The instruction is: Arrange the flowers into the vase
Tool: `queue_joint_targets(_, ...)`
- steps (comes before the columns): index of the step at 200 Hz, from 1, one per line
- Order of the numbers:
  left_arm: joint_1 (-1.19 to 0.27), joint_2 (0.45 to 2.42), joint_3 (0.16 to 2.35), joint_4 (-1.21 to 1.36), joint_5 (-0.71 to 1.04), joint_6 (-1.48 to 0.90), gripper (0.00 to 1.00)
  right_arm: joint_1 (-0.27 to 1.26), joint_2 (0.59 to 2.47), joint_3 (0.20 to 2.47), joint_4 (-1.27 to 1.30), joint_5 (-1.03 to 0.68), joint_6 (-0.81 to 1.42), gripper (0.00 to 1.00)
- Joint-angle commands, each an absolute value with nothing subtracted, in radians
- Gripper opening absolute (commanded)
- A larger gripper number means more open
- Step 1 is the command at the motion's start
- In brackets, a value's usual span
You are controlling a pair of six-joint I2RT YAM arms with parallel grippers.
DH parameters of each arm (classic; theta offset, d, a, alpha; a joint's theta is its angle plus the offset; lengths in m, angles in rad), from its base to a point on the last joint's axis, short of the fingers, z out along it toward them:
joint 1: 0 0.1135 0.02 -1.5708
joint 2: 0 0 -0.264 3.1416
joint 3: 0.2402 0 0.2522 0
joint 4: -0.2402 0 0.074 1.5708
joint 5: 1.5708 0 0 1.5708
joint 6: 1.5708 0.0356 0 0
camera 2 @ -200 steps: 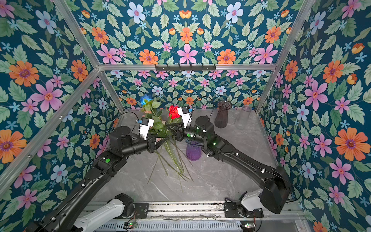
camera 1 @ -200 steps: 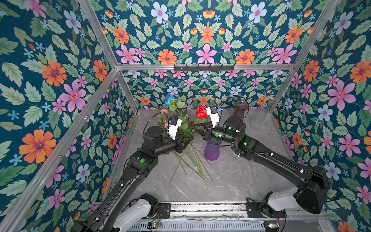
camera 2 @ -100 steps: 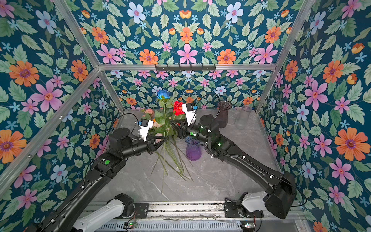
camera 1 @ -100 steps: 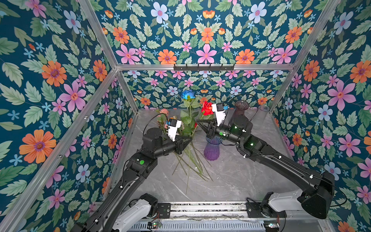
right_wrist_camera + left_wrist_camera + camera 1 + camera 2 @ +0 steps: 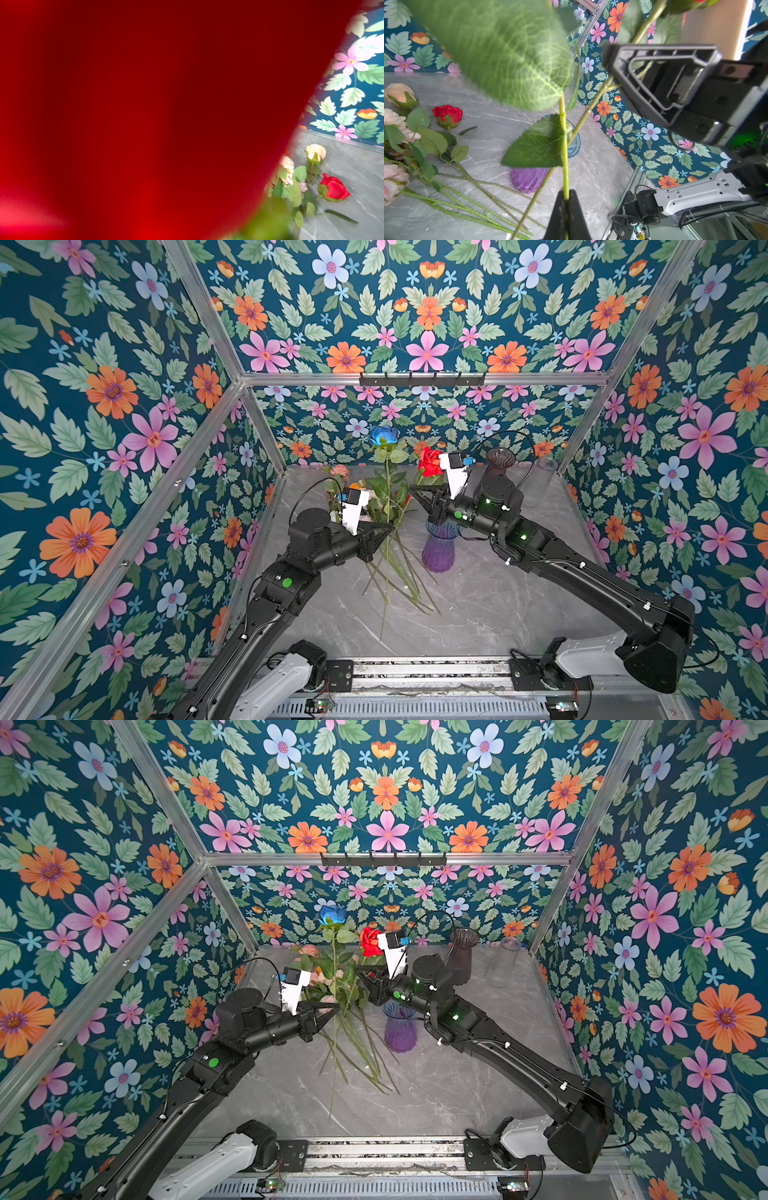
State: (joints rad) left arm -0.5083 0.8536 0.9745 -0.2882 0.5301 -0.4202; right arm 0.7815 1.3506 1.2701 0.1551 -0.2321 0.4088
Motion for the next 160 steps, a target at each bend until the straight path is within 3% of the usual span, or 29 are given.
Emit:
queue_joint_targets(1, -0.509, 0.848, 1.003, -0.275, 0.501, -0.420, 0.00, 0.783, 1.354, 1.249, 0.177, -0.227, 0.411, 0.00)
queue_joint_targets(67, -0.508, 0.874, 1.144, -0.315, 0.473, -0.407, 0.00, 0.782, 1.378, 1.186, 0.213, -0.211, 0.435, 0.00)
queue_joint_targets(96, -0.508, 0.874, 1.194, -0.328, 0.495, -0.410, 0.00, 0.774, 1.474, 1.299, 0.153, -0.201, 0.429, 0.00)
queue_joint_targets(114, -0.508, 0.862, 1.187, -0.330, 0.502, -0.414, 0.00, 0.746, 1.577, 1.409, 0.115, -0.246, 0.461, 0.07)
queue_joint_targets(123, -0.508, 0.856, 1.177, -0.330, 0.502, -0.416, 0.00, 0.732, 1.630, 1.471, 0.085, -0.266, 0.476, 0.27)
queue_joint_targets(133, -0.508, 0.847, 1.166, -0.331, 0.499, -0.416, 0.00, 0.719, 1.711, 1.555, 0.021, -0.271, 0.486, 0.60)
queue_joint_targets(141, -0.508, 0.842, 1.156, -0.331, 0.496, -0.416, 0.00, 0.709, 1.747, 1.614, -0.038, -0.259, 0.489, 0.79)
queue_joint_targets(147, -0.508, 0.838, 1.149, -0.330, 0.498, -0.417, 0.00, 0.702, 1.765, 1.648, -0.083, -0.252, 0.489, 0.88)
queue_joint_targets(160, -0.508, 0.829, 1.139, -0.330, 0.502, -0.419, 0.00, 0.686, 1.782, 1.708, -0.162, -0.250, 0.484, 0.94)
